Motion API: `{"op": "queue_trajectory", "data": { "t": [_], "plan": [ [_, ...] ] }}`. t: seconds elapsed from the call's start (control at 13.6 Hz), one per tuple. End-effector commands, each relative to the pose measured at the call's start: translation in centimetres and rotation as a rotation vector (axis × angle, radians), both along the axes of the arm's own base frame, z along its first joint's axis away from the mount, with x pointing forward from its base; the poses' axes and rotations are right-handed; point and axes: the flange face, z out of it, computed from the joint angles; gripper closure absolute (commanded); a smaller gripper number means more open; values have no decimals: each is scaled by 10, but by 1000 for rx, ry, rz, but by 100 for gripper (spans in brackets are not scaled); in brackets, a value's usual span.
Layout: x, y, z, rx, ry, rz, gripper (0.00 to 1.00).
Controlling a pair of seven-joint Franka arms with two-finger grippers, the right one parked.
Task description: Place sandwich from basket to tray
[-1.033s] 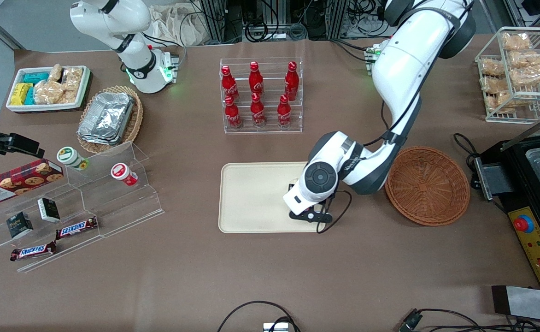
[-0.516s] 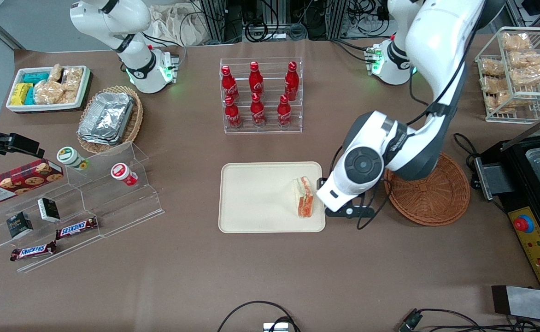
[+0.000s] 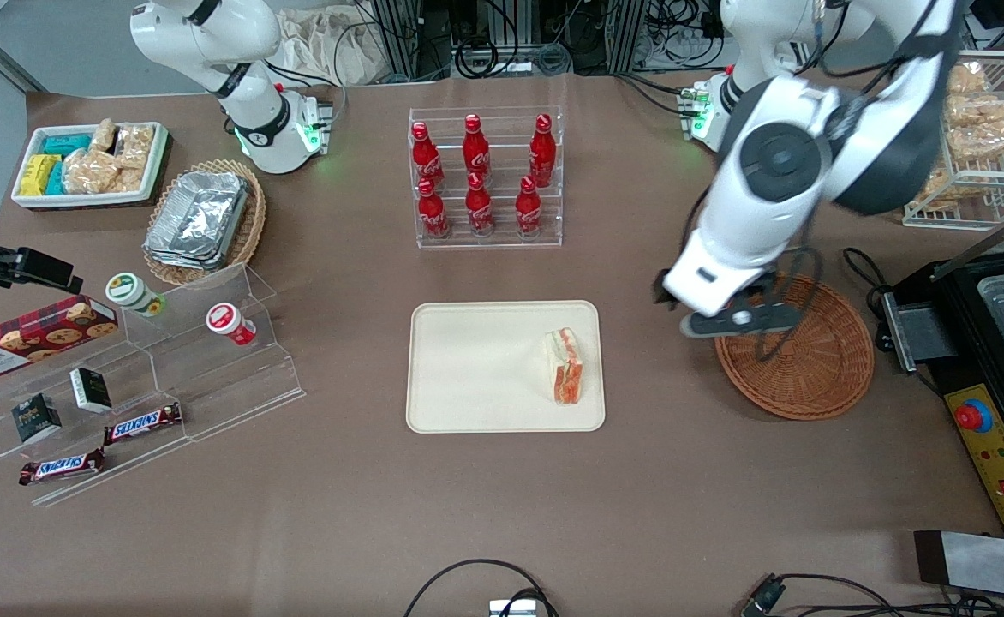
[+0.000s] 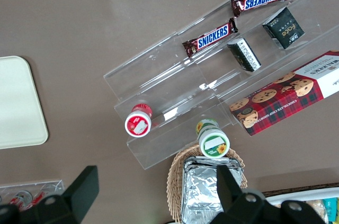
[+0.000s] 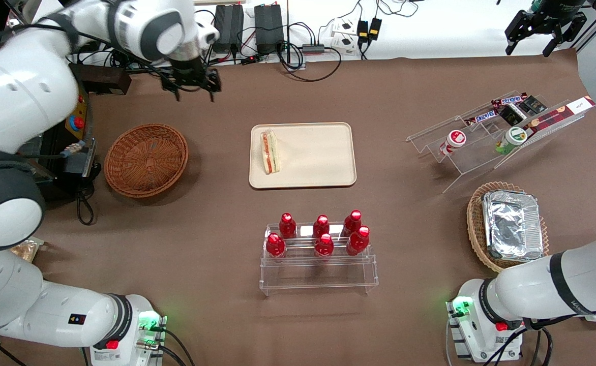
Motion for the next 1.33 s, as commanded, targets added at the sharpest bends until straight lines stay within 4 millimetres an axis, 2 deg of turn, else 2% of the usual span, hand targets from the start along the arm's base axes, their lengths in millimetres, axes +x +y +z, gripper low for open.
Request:
{"op": "queue_trajectory", "data": {
  "t": [0.0, 0.07, 0.15, 0.22, 0.3, 0.37, 0.59, 0.81, 1.11, 1.25],
  "plan": [
    [18, 66, 29, -6, 46, -61, 0],
    [25, 101, 39, -16, 60, -129, 0],
    [31, 127, 47, -34, 61, -175, 0],
    [33, 137, 55, -49, 59, -161, 0],
    [33, 146, 47, -36, 99, -124, 0],
    [33, 165, 49, -34, 126, -92, 0],
    [35, 172, 69, -34, 89, -67, 0],
    [35, 166, 67, -59, 88, -71, 0],
    [18, 150, 61, -99, 94, -93, 0],
    [4, 155, 58, -90, 89, -97, 0]
  ]
}}
